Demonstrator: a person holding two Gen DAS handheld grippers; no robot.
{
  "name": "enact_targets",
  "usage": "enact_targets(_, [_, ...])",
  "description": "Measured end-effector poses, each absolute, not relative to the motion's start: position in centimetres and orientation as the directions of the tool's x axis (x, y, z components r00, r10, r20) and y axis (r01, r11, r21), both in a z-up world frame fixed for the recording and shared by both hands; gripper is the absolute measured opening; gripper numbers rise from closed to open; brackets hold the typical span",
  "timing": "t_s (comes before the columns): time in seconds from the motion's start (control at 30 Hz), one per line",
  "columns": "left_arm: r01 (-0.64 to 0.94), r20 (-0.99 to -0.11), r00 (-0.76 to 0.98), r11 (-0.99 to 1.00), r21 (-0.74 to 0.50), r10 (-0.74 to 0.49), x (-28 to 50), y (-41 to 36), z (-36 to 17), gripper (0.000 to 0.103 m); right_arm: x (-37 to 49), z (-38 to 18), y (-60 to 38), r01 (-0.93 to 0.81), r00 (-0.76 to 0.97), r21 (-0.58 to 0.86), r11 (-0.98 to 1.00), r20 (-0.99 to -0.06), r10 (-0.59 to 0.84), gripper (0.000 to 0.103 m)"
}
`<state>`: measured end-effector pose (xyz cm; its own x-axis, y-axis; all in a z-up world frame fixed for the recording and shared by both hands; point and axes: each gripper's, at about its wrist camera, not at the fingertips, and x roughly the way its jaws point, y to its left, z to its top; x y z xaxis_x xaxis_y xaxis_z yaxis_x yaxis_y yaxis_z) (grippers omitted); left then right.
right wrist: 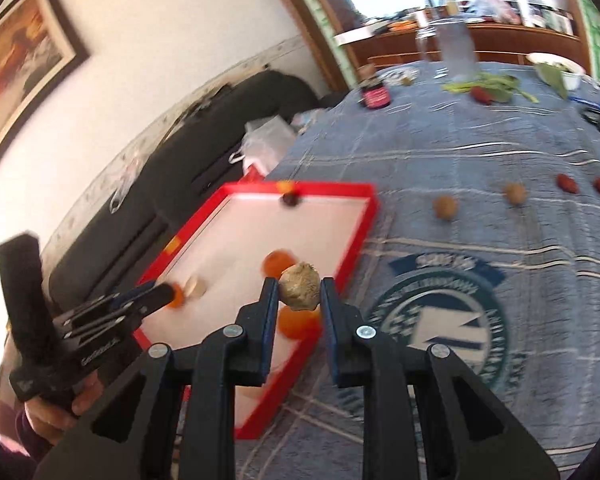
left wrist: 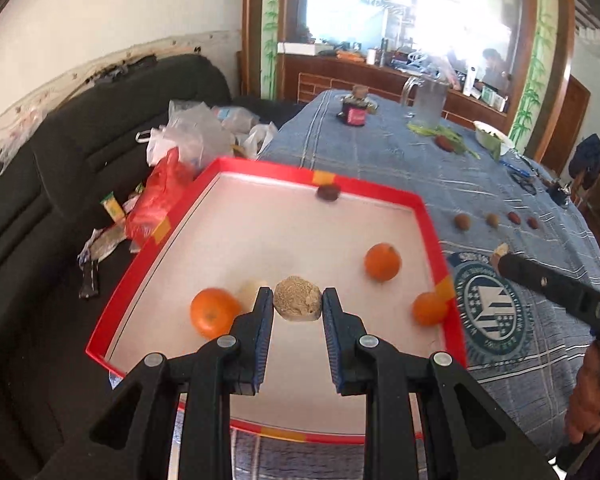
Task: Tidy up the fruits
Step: 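Carry the beige chunk and round biscuit over the red tray with both tools, then open the left tool to drop the biscuit while the right tool drops the beige chunk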
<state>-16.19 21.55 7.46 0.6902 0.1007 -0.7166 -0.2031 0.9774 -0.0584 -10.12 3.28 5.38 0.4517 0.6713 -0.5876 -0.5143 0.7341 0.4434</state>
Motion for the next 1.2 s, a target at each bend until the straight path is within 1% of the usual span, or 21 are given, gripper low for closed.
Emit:
enact_targets(0.5, [-0.241, -0.729, 0.673, 0.968, -0.061, 0.122, -16.4, 24.1, 6.2, 0.024, -12.6, 3.0, 9.8, -0.599, 0.336, 0.405, 0.691, -0.656, 0.676, 0.023])
enact_targets(0.8, [-0.257, -0.714, 0.677, 0.967, -0.003, 0.178, -15.6, 24.4, 6.3, 0.024, -13.9, 2.3, 11.9, -0.650, 0.369, 0.297, 0.700, -0.681, 0.632, 0.023])
enact_targets(0.97, [-0.234, -0.717, 0.678, 0.972, -0.001, 0.162, -15.1, 23.8, 6.1, 0.024, -14.4, 1.5, 12.6, -0.668, 0.378, 0.257, 0.699, -0.691, 0.616, 0.023])
enact_targets(1.1, [-0.206, -0.725, 0.673, 0.978, 0.004, 0.145, -14.6, 23.2, 5.9, 0.024, -15.0, 1.4, 13.0, -0.685, 0.413, 0.195, 0.702, -0.690, 0.594, 0.023])
enact_targets(1.2, [-0.185, -0.739, 0.661, 0.983, 0.006, 0.129, -14.2, 23.2, 5.6, 0.024, -14.9, 1.4, 13.0, -0.688, 0.416, 0.194, 0.699, -0.685, 0.599, 0.023])
